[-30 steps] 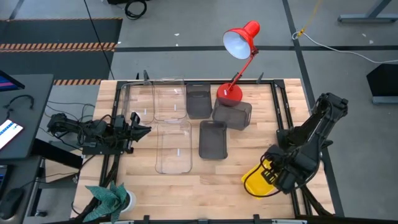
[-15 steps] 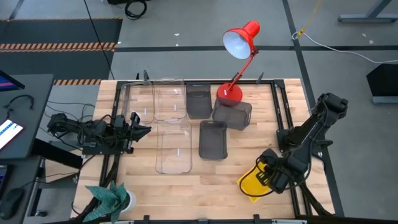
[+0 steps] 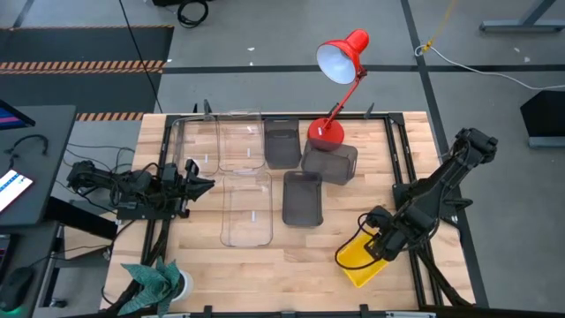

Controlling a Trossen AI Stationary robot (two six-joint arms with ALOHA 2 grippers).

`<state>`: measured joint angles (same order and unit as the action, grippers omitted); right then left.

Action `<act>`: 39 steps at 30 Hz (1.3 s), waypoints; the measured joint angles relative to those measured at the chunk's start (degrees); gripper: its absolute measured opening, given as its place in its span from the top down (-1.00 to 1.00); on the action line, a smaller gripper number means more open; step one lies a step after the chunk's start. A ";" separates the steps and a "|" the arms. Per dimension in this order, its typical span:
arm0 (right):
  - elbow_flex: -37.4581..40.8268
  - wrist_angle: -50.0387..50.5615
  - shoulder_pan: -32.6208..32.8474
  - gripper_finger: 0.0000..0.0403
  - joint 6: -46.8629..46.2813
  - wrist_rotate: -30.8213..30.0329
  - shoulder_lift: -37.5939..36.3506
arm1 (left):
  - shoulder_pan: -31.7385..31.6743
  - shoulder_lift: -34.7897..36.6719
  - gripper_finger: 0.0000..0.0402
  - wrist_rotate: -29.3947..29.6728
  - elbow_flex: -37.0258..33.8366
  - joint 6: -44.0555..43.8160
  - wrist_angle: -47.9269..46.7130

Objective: Stack baskets by color
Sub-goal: Stack the top right black bin on top of the bottom black bin

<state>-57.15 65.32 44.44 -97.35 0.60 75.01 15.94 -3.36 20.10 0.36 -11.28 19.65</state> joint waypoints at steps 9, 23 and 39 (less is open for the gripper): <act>-0.06 -8.57 -1.75 0.29 2.40 -26.63 0.75 | 0.01 0.00 0.85 0.00 0.02 0.01 0.01; -0.09 -40.47 -19.86 0.29 36.91 -15.74 9.39 | -0.01 0.01 0.84 0.00 0.01 -0.01 -0.01; -18.73 -32.77 -30.22 0.29 67.92 -9.43 22.32 | 0.01 0.00 0.83 0.00 0.00 0.01 -0.01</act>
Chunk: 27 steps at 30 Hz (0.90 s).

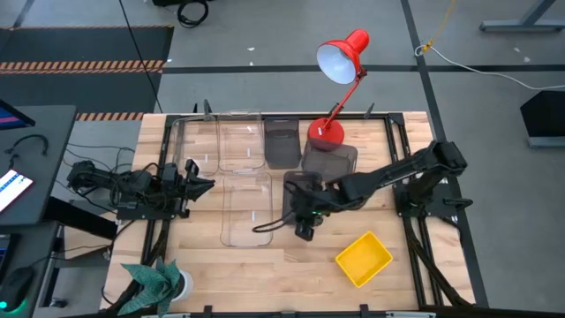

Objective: Stack baskets by color
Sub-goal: Stack the top right black bin on top of the bottom black bin

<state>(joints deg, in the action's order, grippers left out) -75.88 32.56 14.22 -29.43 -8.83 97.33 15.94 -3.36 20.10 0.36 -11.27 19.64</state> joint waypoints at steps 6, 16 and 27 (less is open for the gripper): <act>-10.35 10.08 -2.58 0.29 8.97 1.04 3.82 | -0.02 0.01 0.87 0.00 0.02 0.00 0.00; -13.22 12.24 -7.35 0.29 25.67 1.12 4.87 | -0.01 0.02 0.83 0.00 0.01 0.00 -0.16; -13.22 9.23 -12.38 0.29 42.45 1.03 4.84 | -0.02 0.00 0.86 0.00 0.00 0.00 -0.22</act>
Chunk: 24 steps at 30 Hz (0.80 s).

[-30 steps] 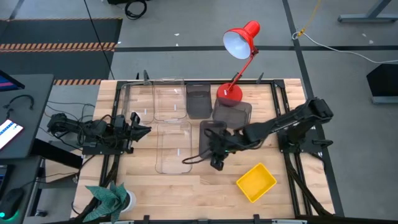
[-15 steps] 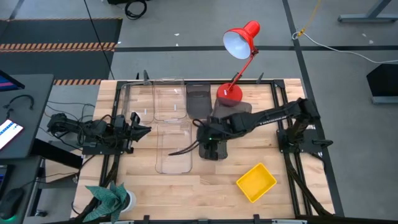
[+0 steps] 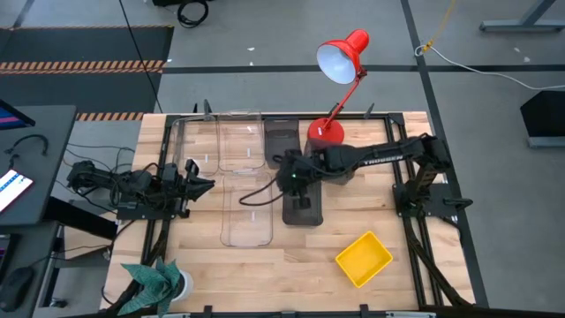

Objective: Stack baskets by color
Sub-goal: Stack the top right black bin on top of the bottom black bin

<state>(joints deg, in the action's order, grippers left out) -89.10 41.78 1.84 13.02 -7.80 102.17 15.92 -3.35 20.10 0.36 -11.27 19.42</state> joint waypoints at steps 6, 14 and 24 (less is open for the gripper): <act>-0.44 -1.71 -1.41 0.29 2.49 0.39 -0.02 | 0.01 0.01 0.82 0.00 0.01 0.00 0.00; -5.47 3.96 -4.38 0.29 0.80 0.43 -0.11 | 0.02 0.00 0.86 -0.02 0.00 0.00 0.00; 2.45 5.16 -9.71 0.29 -0.78 3.32 -0.07 | 0.00 0.00 0.84 0.00 0.02 0.00 0.00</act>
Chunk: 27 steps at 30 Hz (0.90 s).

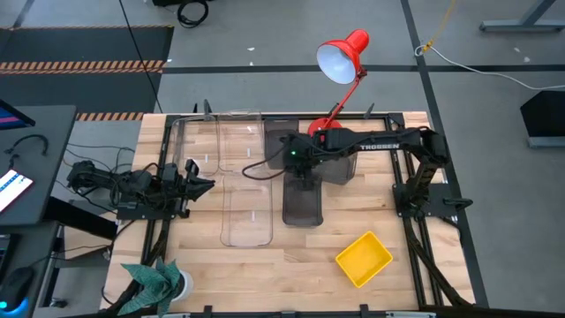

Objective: Stack baskets by color
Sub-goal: Stack the top right black bin on top of the bottom black bin

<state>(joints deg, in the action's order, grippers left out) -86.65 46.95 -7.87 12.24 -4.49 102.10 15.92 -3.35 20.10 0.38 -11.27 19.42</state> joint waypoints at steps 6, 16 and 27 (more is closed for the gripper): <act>5.41 -4.33 -0.60 0.29 0.79 1.26 0.02 | 0.02 0.02 0.84 0.00 -0.02 0.00 0.00; 4.93 -0.11 -2.40 0.29 -0.38 -6.45 0.02 | 0.02 0.00 0.84 0.00 -0.01 0.00 0.00; 5.02 7.25 -13.56 0.29 -14.02 -7.48 0.02 | 0.02 0.00 0.85 0.00 0.00 0.00 0.00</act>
<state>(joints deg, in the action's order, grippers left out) -81.63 54.20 -21.43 -1.79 -11.96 102.13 15.94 -3.36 20.09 0.38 -11.27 19.42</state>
